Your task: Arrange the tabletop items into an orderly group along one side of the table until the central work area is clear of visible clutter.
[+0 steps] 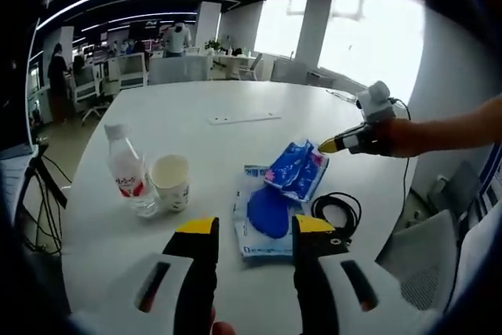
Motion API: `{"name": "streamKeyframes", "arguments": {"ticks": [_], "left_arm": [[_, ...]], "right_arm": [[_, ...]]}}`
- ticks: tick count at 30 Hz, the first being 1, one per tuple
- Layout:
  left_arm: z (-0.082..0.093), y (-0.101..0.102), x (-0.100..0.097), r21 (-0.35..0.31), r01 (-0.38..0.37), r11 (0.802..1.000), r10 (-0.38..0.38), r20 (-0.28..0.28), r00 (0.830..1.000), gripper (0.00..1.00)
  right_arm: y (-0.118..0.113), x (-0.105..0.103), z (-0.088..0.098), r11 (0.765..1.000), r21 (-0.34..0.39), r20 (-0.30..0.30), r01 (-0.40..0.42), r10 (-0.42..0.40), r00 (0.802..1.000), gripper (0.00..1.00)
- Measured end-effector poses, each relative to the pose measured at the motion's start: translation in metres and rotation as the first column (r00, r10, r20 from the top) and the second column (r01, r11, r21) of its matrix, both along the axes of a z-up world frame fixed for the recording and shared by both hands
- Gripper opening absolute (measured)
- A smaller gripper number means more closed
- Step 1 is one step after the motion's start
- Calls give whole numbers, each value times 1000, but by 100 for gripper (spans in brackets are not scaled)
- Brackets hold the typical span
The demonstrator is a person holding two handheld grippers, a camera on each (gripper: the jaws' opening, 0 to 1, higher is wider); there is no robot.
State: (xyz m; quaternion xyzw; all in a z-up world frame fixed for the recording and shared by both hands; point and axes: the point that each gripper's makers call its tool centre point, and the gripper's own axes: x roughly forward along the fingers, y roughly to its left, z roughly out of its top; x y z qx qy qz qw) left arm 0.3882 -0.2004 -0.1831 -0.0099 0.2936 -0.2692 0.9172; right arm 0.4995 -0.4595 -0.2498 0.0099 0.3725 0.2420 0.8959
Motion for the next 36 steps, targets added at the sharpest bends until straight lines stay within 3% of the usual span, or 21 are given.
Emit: {"name": "streamKeyframes", "arguments": {"ticks": [7,15,36], "left_arm": [[0,-13,-1,1,26,1000,-26,-3,1000,36],[0,-16,-3,5,27,1000,-27,-6,1000,36],[-9,-5,-13,23,-6,1000,6,-35,999,36]], "right_arm": [[-48,-5,-5,987,35,-22,158,-158,987,0],[-83,-15,-16,968,34,-51,248,-246,968,0],[-65,-16,-34,972,35,-87,232,-228,970,1]]}}
